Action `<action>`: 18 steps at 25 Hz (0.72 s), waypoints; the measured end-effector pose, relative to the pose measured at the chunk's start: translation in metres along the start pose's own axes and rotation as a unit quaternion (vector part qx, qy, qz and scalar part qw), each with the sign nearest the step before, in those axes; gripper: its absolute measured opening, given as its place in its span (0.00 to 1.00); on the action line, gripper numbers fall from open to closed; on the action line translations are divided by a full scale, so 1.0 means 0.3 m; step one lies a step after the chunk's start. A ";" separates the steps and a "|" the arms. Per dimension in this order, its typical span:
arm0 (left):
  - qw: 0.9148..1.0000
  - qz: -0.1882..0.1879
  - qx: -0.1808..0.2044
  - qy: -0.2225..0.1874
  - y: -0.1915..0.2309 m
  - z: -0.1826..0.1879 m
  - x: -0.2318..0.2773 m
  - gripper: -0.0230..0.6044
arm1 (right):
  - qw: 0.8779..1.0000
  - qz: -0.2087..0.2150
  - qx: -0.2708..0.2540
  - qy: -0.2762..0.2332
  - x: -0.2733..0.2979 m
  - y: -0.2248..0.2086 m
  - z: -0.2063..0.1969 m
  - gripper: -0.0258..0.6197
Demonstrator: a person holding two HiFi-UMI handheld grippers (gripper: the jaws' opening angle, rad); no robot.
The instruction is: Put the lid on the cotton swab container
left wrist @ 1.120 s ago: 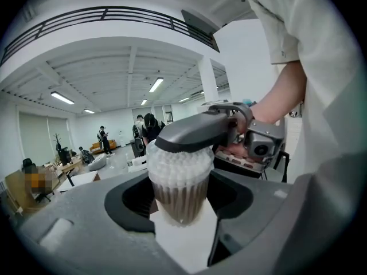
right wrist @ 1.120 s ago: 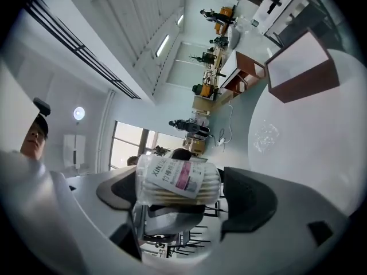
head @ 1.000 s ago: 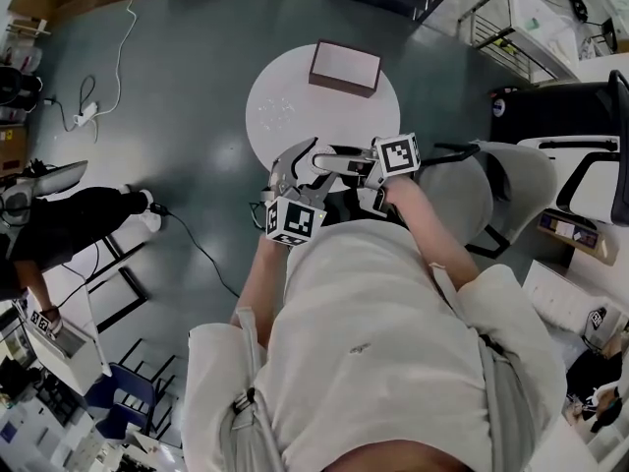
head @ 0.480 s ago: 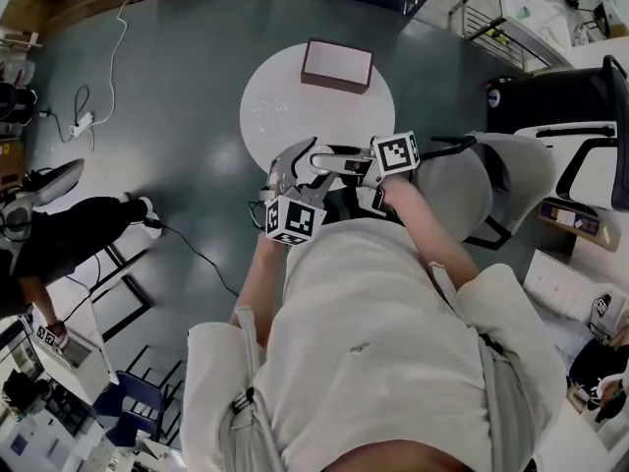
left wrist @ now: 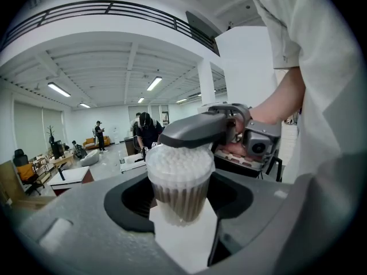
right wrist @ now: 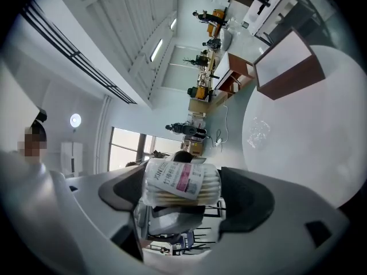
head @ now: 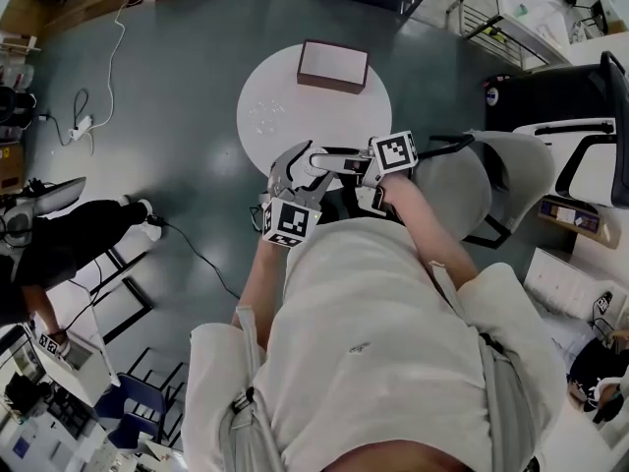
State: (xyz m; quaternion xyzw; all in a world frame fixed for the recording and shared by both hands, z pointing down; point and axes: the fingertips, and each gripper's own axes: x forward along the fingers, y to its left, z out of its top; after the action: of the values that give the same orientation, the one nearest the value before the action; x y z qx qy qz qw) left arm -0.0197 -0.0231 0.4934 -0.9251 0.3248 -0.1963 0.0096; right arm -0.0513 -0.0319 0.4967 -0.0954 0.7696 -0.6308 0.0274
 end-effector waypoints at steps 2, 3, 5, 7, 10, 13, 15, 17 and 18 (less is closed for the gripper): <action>1.000 -0.001 0.007 0.001 -0.004 0.004 -0.001 0.46 | 1.000 0.000 0.018 -0.011 -0.016 -0.009 0.011 0.67; 1.000 -0.002 0.013 0.003 -0.007 0.007 0.000 0.46 | 0.999 -0.001 0.027 -0.016 -0.023 -0.016 0.016 0.67; 1.000 -0.005 0.021 0.003 -0.014 0.013 0.003 0.46 | 0.999 0.001 0.040 -0.022 -0.033 -0.022 0.023 0.65; 1.000 -0.007 0.024 0.002 -0.018 0.017 0.006 0.46 | 0.999 0.006 0.041 -0.026 -0.038 -0.018 0.026 0.64; 0.999 -0.010 0.029 0.008 -0.025 0.009 0.013 0.46 | 0.999 -0.006 0.024 -0.029 -0.047 -0.021 0.027 0.61; 0.999 -0.012 0.029 0.013 -0.035 0.001 0.023 0.46 | 0.999 -0.017 0.017 -0.030 -0.058 -0.031 0.027 0.60; 0.999 -0.014 0.029 0.013 -0.043 0.003 0.031 0.46 | 0.999 -0.019 0.019 -0.030 -0.069 -0.035 0.027 0.60; 0.999 -0.017 0.029 0.007 -0.052 0.014 0.034 0.46 | 0.999 -0.012 0.030 -0.027 -0.081 -0.031 0.024 0.60; 0.999 -0.017 0.030 0.004 -0.056 0.021 0.035 0.46 | 0.999 -0.006 0.035 -0.026 -0.086 -0.028 0.023 0.60</action>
State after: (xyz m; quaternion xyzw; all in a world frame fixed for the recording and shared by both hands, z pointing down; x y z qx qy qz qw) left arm 0.0001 -0.0170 0.4936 -0.9291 0.3028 -0.2095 0.0327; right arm -0.0238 -0.0355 0.5014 -0.1150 0.7452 -0.6551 0.0470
